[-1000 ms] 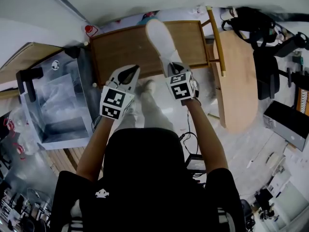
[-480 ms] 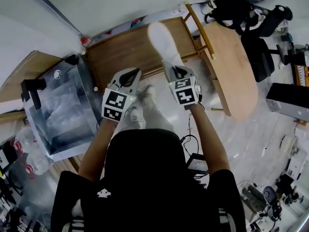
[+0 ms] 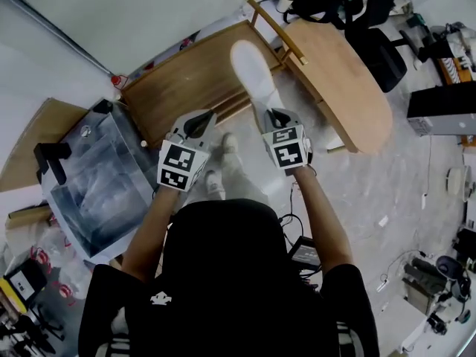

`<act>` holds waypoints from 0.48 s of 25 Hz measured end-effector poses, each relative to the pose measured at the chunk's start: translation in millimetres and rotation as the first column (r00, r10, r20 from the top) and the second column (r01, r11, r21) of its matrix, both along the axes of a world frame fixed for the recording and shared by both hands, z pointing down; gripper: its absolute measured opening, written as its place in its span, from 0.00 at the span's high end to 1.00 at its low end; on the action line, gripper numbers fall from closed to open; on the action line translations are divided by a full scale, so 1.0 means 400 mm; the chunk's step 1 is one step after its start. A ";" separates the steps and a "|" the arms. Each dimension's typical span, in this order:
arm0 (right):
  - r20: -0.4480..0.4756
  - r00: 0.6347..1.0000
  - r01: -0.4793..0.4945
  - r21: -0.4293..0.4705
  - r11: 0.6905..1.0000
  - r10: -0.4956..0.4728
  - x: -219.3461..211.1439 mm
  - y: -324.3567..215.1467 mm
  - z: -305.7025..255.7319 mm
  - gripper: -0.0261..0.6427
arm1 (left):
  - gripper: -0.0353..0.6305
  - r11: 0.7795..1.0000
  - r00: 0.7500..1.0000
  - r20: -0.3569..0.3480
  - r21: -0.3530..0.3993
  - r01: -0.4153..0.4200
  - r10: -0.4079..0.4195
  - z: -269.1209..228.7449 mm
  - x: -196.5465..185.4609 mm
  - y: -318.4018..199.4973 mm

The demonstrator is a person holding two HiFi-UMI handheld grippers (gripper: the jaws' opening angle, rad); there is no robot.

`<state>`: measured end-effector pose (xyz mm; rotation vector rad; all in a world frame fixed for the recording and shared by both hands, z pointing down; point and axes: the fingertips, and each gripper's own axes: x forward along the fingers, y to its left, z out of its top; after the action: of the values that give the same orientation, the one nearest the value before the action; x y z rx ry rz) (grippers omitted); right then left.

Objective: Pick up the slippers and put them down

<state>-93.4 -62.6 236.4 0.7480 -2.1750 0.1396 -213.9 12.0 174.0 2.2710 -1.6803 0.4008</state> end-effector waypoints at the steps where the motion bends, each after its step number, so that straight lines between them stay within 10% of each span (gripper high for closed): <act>1: 0.003 1.000 -0.020 0.001 1.000 0.020 0.022 0.012 -0.002 0.95 | 0.94 1.000 1.000 0.003 0.004 -0.017 0.017 -0.003 0.014 0.005; 12: 0.024 0.972 -0.232 -0.001 0.973 0.232 0.239 0.098 -0.024 0.95 | 0.94 0.982 0.983 -0.008 0.030 -0.186 0.186 -0.028 0.163 0.062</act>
<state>2.3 -23.5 226.9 1.0060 -2.1039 0.2675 -148.7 36.9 163.0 2.4561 -1.4831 0.4063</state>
